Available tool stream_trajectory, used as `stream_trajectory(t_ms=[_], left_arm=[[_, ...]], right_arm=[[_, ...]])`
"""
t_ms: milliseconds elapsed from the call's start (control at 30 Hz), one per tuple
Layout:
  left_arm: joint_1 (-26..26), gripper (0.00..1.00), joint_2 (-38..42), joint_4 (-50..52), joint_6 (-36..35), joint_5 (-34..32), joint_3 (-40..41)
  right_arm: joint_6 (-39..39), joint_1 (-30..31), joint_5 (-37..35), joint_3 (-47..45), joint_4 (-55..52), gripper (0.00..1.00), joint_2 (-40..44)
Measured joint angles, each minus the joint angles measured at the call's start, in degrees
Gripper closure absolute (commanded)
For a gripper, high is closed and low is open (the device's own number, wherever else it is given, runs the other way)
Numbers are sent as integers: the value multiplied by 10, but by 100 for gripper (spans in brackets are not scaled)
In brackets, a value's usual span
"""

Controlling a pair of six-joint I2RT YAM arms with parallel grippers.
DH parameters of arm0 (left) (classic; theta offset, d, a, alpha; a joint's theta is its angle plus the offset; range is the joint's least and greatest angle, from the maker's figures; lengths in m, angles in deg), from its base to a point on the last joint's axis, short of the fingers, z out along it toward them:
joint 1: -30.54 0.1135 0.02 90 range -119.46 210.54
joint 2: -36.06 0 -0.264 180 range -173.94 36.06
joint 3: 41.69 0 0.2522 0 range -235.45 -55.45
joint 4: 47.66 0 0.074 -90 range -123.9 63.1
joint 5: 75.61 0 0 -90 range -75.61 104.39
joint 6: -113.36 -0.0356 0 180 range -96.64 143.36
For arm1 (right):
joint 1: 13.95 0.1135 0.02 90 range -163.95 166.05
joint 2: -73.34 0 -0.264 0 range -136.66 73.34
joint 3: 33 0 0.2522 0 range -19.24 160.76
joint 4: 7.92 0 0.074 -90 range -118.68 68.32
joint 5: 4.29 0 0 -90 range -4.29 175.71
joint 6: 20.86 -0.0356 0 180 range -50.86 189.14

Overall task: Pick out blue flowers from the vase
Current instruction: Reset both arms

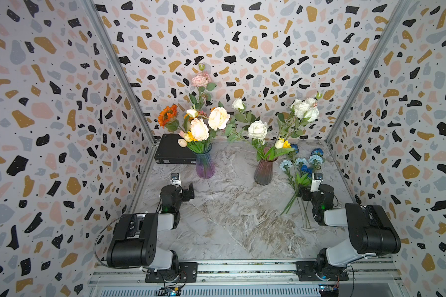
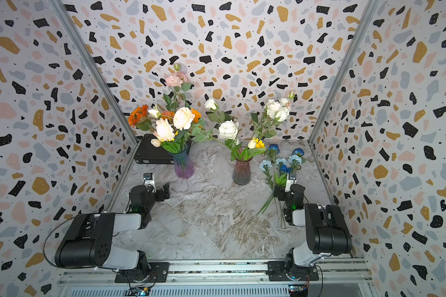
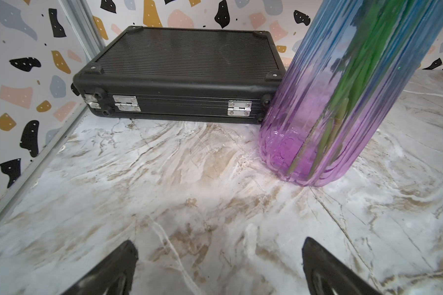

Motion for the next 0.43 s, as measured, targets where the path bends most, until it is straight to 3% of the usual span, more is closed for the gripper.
stream_trajectory(t_ms=[433], left_arm=[[0, 1, 0, 1, -4, 4, 0]], right_arm=[[0, 0, 0, 0, -1, 0, 0]])
